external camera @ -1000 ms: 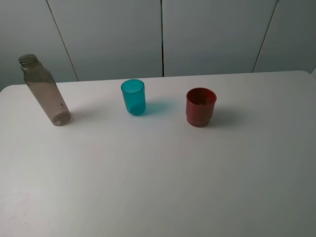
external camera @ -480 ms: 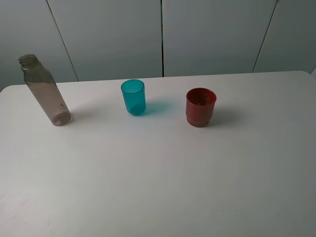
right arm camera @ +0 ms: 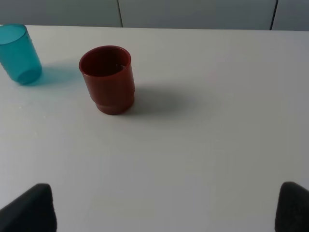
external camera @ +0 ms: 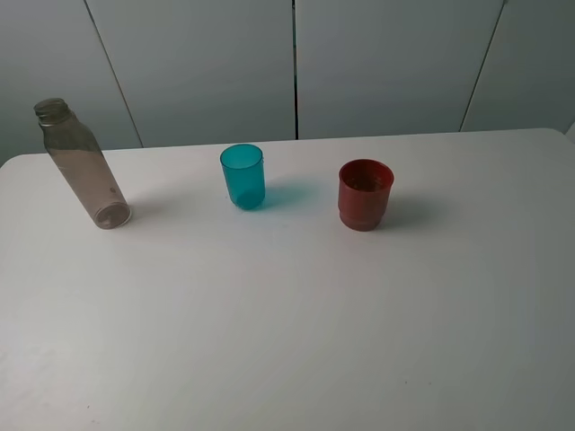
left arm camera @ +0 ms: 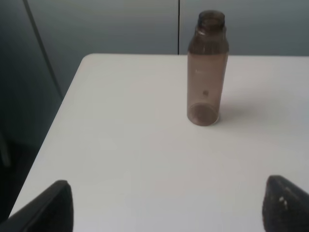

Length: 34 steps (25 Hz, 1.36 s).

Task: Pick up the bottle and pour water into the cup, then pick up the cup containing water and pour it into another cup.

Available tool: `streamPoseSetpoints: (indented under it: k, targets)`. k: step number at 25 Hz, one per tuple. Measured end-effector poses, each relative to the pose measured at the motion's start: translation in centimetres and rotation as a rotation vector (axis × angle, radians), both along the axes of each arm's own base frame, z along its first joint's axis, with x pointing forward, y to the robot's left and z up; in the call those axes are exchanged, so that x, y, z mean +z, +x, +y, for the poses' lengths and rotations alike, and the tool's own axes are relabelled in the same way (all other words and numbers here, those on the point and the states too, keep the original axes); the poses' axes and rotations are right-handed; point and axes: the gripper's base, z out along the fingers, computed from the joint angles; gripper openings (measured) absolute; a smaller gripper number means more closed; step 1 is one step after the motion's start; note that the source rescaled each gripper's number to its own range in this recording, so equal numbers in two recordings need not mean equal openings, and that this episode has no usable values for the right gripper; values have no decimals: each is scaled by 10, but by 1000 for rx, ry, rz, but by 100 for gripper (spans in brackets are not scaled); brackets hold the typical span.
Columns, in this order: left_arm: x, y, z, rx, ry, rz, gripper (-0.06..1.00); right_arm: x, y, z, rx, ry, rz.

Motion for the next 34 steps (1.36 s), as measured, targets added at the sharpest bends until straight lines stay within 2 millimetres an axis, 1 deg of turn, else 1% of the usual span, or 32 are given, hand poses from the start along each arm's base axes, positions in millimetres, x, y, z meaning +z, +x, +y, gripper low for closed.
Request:
streamPoseSetpoints:
  k: [7, 10, 14, 18, 34]
  targets:
    - [-34, 18, 0, 10, 3, 140, 99, 0, 0, 0, 0, 0, 0]
    - [-36, 19, 0, 14, -4, 144, 99, 0, 0, 0, 0, 0, 0]
    - [-35, 22, 0, 12, 3, 103, 99, 0, 0, 0, 0, 0, 0]
    - [-38, 29, -1, 1, 3, 64, 99, 0, 0, 0, 0, 0, 0]
    - [-38, 31, -1, -5, 7, 50, 99, 0, 0, 0, 1, -2, 0]
